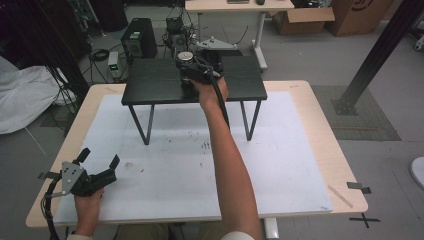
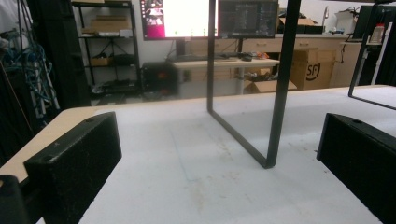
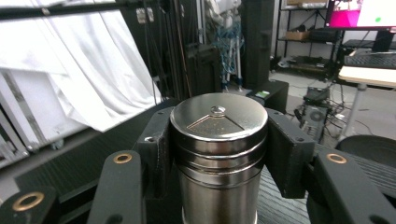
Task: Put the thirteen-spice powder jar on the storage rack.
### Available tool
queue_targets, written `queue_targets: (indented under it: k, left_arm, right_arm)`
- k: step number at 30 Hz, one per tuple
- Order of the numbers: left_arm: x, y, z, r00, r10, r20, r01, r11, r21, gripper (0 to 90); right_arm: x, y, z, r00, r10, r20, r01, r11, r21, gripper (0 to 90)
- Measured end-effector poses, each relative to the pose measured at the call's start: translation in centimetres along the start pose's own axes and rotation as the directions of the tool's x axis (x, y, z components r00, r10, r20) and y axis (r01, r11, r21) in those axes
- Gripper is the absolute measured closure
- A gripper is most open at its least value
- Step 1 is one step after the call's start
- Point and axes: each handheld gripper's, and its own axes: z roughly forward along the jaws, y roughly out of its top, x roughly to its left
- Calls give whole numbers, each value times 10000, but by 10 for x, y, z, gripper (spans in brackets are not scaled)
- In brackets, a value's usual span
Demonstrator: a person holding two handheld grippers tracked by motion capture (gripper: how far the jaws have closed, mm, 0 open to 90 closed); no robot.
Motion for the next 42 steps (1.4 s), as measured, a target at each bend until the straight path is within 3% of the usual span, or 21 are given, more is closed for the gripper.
queue_targets:
  k: [9, 18, 36, 42]
  left_arm:
    - [0, 0, 0, 10000, 0, 1, 0, 10000, -2, 2]
    - [0, 0, 0, 10000, 4, -1, -4, 10000, -8, 2]
    - [0, 0, 0, 10000, 11, 11, -11, 10000, 11, 3]
    - [0, 0, 0, 10000, 11, 13, -11, 10000, 7, 3]
  right_arm:
    - [3, -1, 4, 9990, -428, 138, 422, 9981, 444, 489]
    - [3, -1, 4, 9990, -433, 111, 427, 9981, 441, 482]
    - [-2, 0, -5, 9992, -183, -345, 177, 9997, -182, 288]
    - [-2, 2, -16, 9989, -218, -418, 198, 9987, -465, 181]
